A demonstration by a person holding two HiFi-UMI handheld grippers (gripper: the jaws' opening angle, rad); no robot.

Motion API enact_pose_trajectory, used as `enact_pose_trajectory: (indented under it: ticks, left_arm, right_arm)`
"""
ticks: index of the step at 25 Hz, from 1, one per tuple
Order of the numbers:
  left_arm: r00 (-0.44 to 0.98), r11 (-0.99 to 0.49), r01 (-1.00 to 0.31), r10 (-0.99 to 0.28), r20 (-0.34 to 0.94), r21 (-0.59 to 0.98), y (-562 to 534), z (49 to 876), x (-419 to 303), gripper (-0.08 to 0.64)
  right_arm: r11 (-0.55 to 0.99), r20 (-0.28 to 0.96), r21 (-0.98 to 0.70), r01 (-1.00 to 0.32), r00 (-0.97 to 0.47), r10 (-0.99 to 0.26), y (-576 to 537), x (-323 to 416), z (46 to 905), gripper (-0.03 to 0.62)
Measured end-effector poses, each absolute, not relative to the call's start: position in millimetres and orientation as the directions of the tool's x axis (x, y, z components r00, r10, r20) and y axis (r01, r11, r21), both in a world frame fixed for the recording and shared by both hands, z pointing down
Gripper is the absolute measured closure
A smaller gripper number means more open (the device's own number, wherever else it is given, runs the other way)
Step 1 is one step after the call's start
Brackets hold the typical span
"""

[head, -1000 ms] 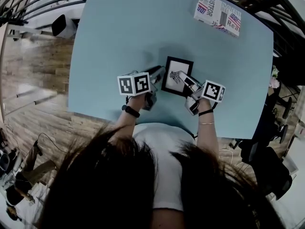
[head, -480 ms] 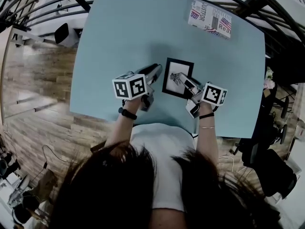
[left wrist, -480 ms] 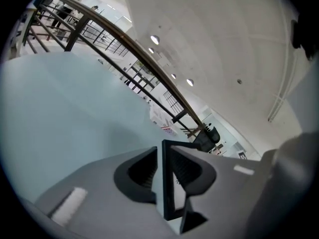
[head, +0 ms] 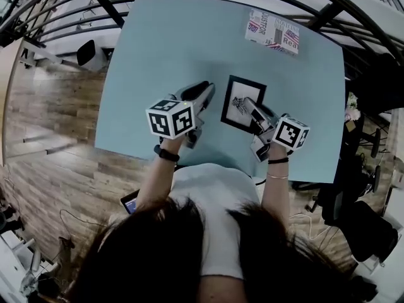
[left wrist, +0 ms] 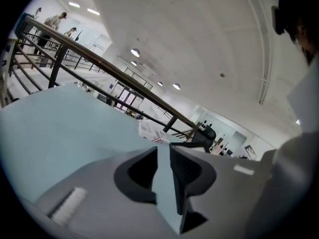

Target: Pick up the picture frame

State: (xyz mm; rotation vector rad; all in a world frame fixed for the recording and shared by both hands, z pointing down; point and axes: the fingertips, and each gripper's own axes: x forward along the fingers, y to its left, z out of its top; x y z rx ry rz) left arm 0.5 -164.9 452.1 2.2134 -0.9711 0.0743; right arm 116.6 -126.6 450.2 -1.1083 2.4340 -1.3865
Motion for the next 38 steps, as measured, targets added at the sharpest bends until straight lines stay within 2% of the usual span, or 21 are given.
enact_pose_trajectory:
  ticks: [6,15,22,30,33,38]
  left_arm:
    - [0.699,-0.536,-0.700,-0.651,0.296,0.472,-158,428,0,0.424]
    - [0.663,-0.612,-0.748,-0.696,0.275,0.256,-149,400,0,0.425]
    - [0.650,-0.633,-0.758,-0.710,0.270,0.157,-147,392,5,0.428]
    - [0.620,-0.631,-0.774,-0.740,0.260,0.049,-148,390,6,0.456]
    - [0.615,-0.626,-0.779,-0.752,0.239,0.032,-148,386,6,0.476]
    - [0.596,-0.607,-0.795,-0.781,0.189,0.000,-148,382,0,0.502]
  right_arm:
    - [0.367,0.206,-0.711,-0.600,-0.676,-0.707,-122,129,412,0.578]
    - [0.464,0.192,-0.481,-0.744,-0.606,-0.772,-112,139,379,0.578]
    - [0.459,0.241,-0.170,-0.872,-0.489,-0.839,-110,151,364,0.578]
    - [0.404,0.270,0.089,-0.911,-0.368,-0.890,-113,164,366,0.578]
    - [0.376,0.259,0.137,-0.917,-0.333,-0.907,-114,169,368,0.578]
    - [0.349,0.236,0.110,-0.931,-0.317,-0.919,-114,174,373,0.578]
